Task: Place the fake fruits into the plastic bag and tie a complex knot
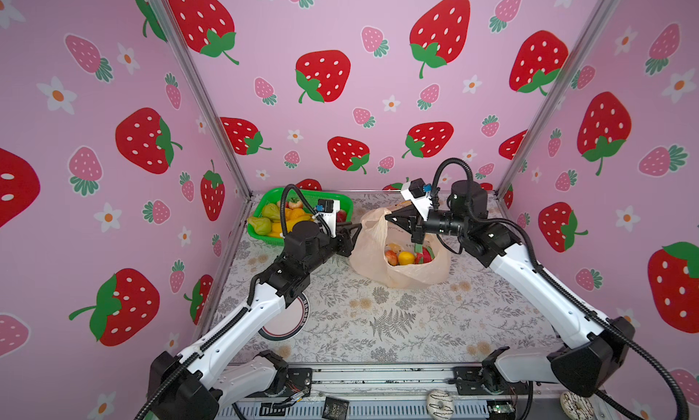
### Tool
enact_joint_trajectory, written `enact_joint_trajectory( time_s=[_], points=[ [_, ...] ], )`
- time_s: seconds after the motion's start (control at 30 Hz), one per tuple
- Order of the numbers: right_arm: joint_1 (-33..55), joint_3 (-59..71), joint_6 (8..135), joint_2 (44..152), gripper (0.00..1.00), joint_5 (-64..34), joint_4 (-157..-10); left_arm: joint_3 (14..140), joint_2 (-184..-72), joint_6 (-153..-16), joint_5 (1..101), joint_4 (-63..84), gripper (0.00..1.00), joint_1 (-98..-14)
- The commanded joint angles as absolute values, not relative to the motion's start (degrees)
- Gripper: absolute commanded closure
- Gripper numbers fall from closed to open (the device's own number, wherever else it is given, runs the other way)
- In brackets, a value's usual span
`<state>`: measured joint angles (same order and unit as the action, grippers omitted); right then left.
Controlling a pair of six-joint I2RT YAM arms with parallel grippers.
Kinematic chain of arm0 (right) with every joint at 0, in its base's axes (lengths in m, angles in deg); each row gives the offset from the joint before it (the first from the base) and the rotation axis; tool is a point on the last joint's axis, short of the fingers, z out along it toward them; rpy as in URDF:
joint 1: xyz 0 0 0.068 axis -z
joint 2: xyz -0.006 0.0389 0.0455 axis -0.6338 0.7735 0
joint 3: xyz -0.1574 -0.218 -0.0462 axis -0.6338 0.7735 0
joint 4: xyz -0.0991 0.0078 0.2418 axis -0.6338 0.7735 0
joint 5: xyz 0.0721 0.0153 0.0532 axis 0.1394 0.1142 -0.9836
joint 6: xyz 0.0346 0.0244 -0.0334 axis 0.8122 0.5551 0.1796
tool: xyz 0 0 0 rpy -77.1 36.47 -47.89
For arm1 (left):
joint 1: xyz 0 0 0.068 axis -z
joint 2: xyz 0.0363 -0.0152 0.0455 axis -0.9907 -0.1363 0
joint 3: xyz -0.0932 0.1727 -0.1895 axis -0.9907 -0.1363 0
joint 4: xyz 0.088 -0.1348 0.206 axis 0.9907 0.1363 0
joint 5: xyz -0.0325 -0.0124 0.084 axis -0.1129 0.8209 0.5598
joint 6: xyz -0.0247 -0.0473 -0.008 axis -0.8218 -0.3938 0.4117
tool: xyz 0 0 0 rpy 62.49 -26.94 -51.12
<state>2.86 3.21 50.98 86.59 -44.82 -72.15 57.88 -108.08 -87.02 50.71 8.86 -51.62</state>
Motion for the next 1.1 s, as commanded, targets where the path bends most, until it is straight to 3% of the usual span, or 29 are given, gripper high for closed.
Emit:
enact_joint_trajectory(
  time_s=[0.0, 0.23, 0.5, 0.87, 0.97, 1.07],
  points=[
    [2.9, 1.0, 51.6, 84.5, 1.00, -43.6, -71.6, 59.1, -105.7, -80.9, 46.2, 7.9, 0.47, -51.8],
    [2.9, -1.5, 53.3, 85.1, 1.00, -42.4, -67.9, 64.5, -106.2, -66.7, 33.3, 8.2, 0.17, -51.6],
    [2.9, -1.2, 56.0, 85.2, 1.00, -44.4, -66.8, 74.9, -114.0, -47.8, 26.2, 19.0, 0.11, -51.3],
    [2.9, 0.0, 59.5, 84.7, 1.00, -49.4, -71.0, 82.3, -121.9, -42.9, 21.2, 20.8, 0.18, -50.9],
    [2.9, 0.1, 59.8, 84.8, 1.00, -49.2, -71.2, 82.9, -123.3, -44.2, 20.3, 19.8, 0.28, -50.5],
    [2.9, 0.2, 60.9, 85.1, 1.00, -47.6, -72.3, 81.9, -123.5, -47.0, 19.1, 17.5, 0.44, -50.3]
  ],
)
